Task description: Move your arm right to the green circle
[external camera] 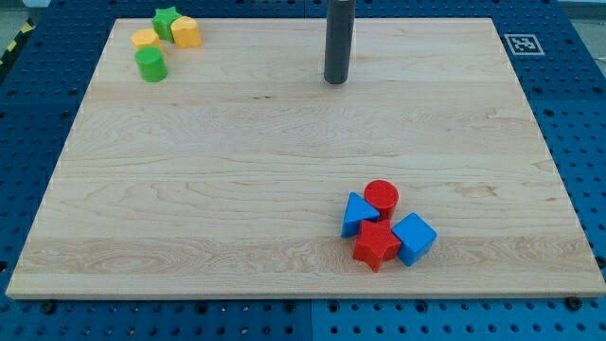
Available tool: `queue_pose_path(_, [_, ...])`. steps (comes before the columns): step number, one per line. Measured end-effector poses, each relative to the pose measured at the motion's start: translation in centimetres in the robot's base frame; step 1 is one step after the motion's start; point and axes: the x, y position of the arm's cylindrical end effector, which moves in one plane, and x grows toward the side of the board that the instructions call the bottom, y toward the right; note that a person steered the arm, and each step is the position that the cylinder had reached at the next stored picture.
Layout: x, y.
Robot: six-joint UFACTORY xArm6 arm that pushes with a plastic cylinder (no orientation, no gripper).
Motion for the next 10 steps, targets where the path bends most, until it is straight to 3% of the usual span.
queue_pose_path(2, [-1.0, -0.8])
queue_pose_path(5, [-12.7, -16.0])
queue_pose_path(9, [-13.3, -19.8])
queue_pose_path(10, [-13.3, -17.7])
